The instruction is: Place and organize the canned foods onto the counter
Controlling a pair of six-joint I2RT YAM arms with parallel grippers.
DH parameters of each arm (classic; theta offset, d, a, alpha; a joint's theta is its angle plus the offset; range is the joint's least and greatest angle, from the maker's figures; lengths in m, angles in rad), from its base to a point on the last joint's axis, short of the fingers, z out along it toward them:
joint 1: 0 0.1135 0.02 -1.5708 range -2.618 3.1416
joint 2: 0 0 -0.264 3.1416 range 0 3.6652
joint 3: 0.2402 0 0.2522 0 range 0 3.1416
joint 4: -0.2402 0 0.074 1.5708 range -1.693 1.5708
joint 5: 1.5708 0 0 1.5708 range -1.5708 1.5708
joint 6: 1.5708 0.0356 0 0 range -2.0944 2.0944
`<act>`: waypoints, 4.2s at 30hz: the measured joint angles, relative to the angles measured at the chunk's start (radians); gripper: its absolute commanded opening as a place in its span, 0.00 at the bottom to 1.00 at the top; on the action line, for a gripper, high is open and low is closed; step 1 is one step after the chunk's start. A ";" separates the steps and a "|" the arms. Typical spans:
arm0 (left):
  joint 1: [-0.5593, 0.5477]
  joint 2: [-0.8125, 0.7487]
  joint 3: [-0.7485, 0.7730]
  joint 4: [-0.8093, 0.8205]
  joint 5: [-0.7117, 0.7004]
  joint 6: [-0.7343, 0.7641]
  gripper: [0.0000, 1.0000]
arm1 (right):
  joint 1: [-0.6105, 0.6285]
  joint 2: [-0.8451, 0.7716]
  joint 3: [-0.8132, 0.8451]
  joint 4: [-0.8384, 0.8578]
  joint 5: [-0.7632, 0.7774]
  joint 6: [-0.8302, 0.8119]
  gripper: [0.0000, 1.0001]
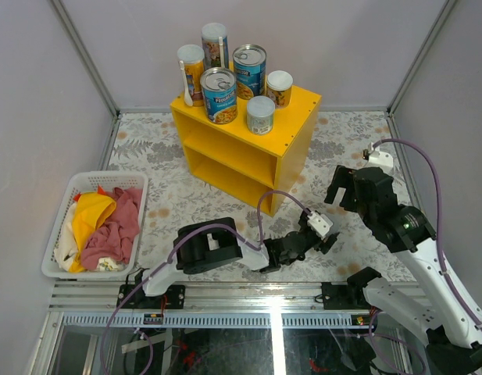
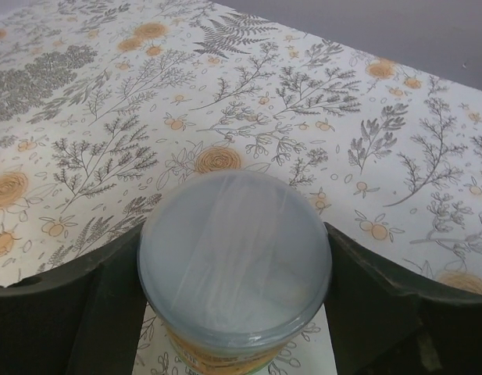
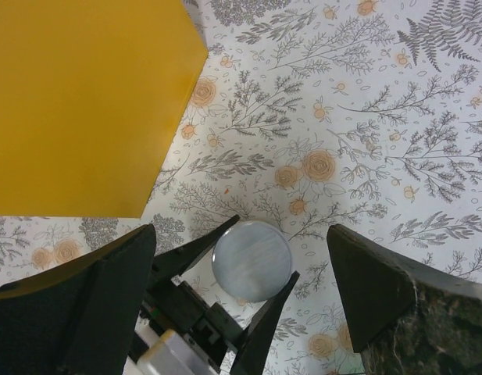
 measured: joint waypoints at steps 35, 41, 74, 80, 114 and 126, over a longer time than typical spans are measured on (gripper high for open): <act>-0.053 -0.769 0.249 -0.998 -0.035 0.053 0.00 | -0.021 0.086 0.055 0.148 0.101 -0.002 0.97; -0.015 -0.785 0.401 -1.086 -0.057 0.067 0.00 | -0.021 0.093 0.056 0.162 0.101 -0.002 0.96; 0.298 -0.522 0.677 -1.101 -0.052 0.056 0.00 | -0.022 0.060 0.111 0.167 0.069 -0.013 0.95; 0.313 -0.508 0.684 -1.086 -0.048 0.039 0.00 | -0.022 0.061 0.111 0.167 0.066 -0.015 0.95; 0.354 -0.479 0.700 -1.057 -0.120 -0.065 0.60 | -0.022 0.092 0.172 0.184 -0.040 -0.056 0.92; 0.324 -0.480 0.687 -0.979 -0.157 -0.067 0.87 | -0.022 0.095 0.172 0.198 -0.057 -0.060 0.92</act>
